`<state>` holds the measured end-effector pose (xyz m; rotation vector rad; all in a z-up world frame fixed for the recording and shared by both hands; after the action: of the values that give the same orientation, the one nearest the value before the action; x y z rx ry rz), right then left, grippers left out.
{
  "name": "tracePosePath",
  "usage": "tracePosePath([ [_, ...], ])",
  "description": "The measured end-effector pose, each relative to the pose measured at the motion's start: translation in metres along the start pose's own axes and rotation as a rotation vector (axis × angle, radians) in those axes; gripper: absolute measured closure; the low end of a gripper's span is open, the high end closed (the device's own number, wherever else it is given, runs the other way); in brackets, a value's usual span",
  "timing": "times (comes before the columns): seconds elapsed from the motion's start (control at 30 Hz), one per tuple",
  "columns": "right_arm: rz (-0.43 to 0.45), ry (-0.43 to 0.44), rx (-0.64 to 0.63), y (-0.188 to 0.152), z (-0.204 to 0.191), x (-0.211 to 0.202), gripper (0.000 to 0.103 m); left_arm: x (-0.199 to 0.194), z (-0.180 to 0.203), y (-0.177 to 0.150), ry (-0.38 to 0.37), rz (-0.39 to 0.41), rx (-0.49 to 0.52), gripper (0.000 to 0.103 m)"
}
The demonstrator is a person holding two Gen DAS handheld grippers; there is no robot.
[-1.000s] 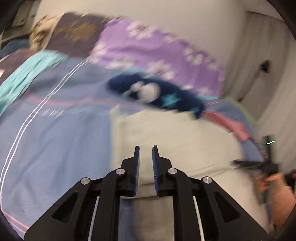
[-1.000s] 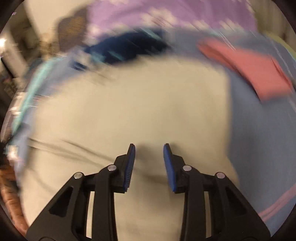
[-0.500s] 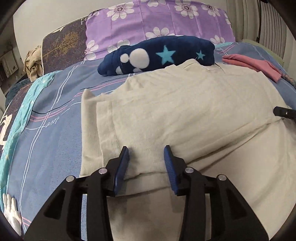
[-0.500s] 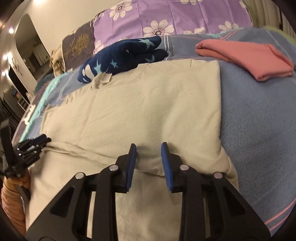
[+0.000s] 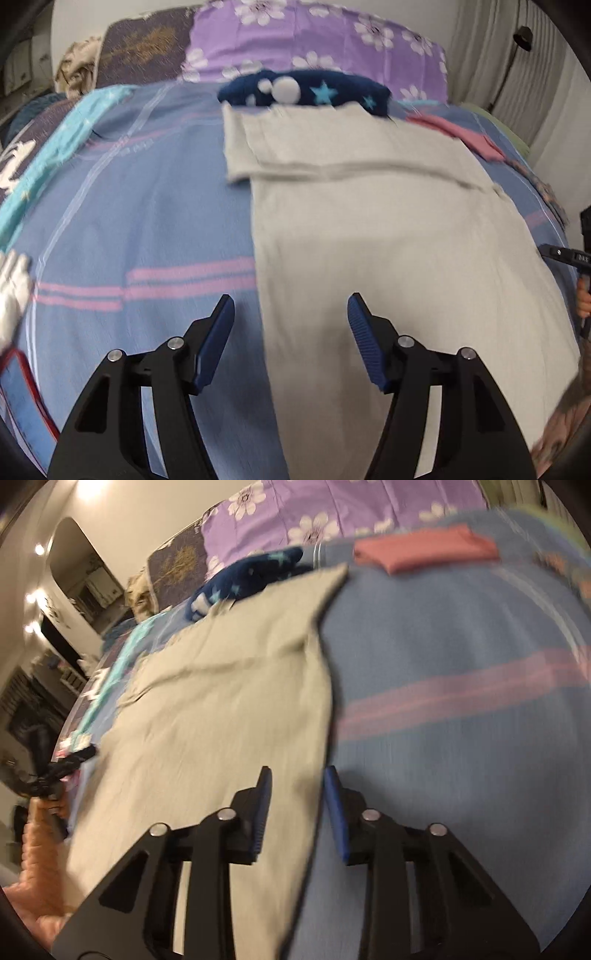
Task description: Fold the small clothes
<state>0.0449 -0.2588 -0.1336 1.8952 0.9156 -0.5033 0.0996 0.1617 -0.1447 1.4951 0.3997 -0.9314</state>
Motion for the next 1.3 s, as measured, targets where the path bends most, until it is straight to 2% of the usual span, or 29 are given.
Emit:
tracePosePath([
  [0.07, 0.016, 0.023, 0.008, -0.018, -0.003, -0.009, 0.074, -0.002, 0.005, -0.021, -0.004, -0.029, 0.018, 0.039],
  [0.13, 0.027, 0.038, 0.017, -0.030, -0.005, -0.016, 0.074, -0.009, 0.010, -0.034, -0.007, -0.006, 0.026, 0.039],
  [0.27, 0.021, 0.061, 0.016, -0.055, -0.015, -0.035, 0.074, -0.025, 0.019, -0.053, -0.093, 0.015, -0.023, 0.039],
  [0.4, 0.011, 0.075, 0.008, -0.078, -0.024, -0.053, 0.074, -0.042, 0.027, -0.072, -0.128, 0.027, -0.006, 0.039],
  [0.47, 0.011, 0.090, 0.034, -0.090, -0.024, -0.062, 0.074, -0.052, 0.029, -0.081, -0.160, 0.033, -0.019, 0.042],
  [0.6, 0.005, 0.116, 0.067, -0.110, -0.027, -0.076, 0.074, -0.068, 0.032, -0.097, -0.214, 0.035, -0.049, 0.055],
  [0.73, 0.006, 0.127, 0.054, -0.119, -0.035, -0.080, 0.073, -0.078, 0.038, -0.108, -0.240, 0.041, -0.027, 0.058],
  [0.93, -0.006, 0.175, 0.097, -0.112, -0.040, -0.066, 0.072, -0.064, 0.041, -0.100, -0.249, 0.066, -0.056, 0.059],
  [0.97, -0.004, 0.173, 0.091, -0.113, -0.042, -0.068, 0.072, -0.066, 0.041, -0.101, -0.241, 0.071, -0.058, 0.061],
  [1.03, -0.008, 0.175, 0.078, -0.118, -0.042, -0.073, 0.072, -0.073, 0.041, -0.107, -0.243, 0.082, -0.065, 0.078],
  [1.1, -0.009, 0.187, 0.086, -0.119, -0.041, -0.073, 0.073, -0.077, 0.039, -0.111, -0.281, 0.092, -0.113, 0.085],
  [1.13, -0.008, 0.191, 0.090, -0.119, -0.040, -0.072, 0.077, -0.077, 0.038, -0.111, -0.295, 0.095, -0.136, 0.089],
  [1.17, -0.006, 0.181, 0.098, -0.116, -0.038, -0.068, 0.091, -0.076, 0.037, -0.111, -0.304, 0.098, -0.157, 0.092],
  [1.23, 0.003, 0.180, 0.143, -0.108, -0.036, -0.064, 0.095, -0.074, 0.040, -0.107, -0.307, 0.108, -0.178, 0.099],
  [1.3, 0.059, 0.229, 0.171, -0.096, -0.041, -0.075, 0.096, -0.082, 0.044, -0.099, -0.316, 0.143, -0.189, 0.100],
])
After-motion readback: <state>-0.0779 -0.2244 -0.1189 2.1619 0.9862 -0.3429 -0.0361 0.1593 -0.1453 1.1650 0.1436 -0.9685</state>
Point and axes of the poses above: each gripper's, at about its wrist camera, not at the fingertips, and x roughly the way its jaws point, z to its right, y to its top, the point moved 8 cm from there along x, roughly the way its jaws point, and after that the axes turned 4 degrees about z, right-handed, at the moved point
